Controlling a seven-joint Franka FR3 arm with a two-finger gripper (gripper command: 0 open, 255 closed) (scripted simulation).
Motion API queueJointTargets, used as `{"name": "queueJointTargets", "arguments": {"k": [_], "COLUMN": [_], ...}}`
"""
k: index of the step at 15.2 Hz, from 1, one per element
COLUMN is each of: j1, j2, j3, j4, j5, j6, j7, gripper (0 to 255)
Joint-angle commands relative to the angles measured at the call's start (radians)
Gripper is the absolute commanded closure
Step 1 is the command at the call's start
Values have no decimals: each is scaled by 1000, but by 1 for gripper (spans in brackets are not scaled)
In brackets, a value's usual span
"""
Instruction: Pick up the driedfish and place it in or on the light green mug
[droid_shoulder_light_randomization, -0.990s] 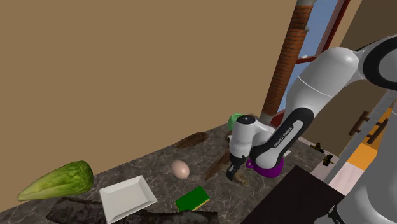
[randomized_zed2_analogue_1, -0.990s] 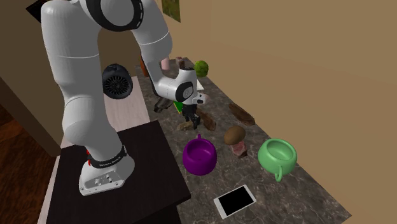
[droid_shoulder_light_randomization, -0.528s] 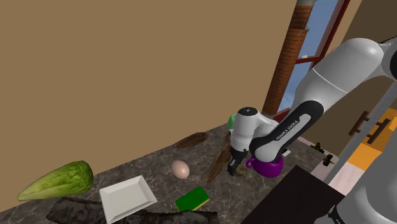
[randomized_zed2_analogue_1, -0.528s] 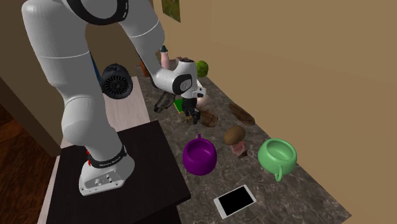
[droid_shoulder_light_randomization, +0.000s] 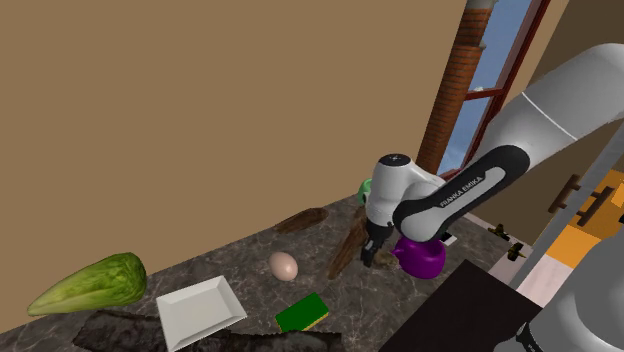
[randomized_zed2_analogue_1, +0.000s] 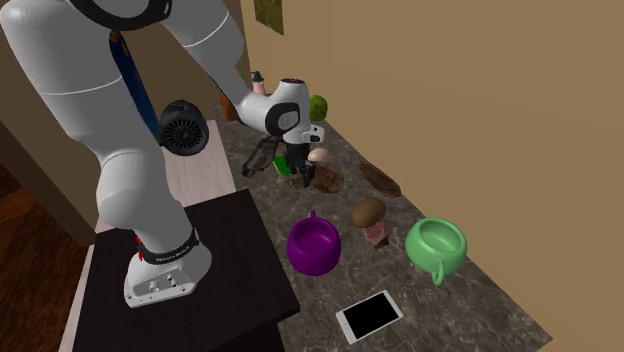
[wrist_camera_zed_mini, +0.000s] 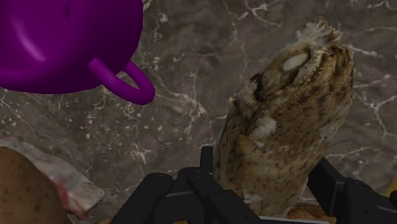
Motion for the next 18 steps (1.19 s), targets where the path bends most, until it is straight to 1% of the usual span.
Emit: {"name": "queueJointTargets", "arguments": {"k": [1,7,14,18], "j1": [4,12,21,-34], "j2": [-33,-115,-195,-145], "j3": [4,1,-6,-67], "j4": [5,19,46,98], "j5": [25,74,108,75], "j6": [-36,-128,-231,-229], "j7": [-16,-56,-87,-176], "gripper": [255,255,255,255]}}
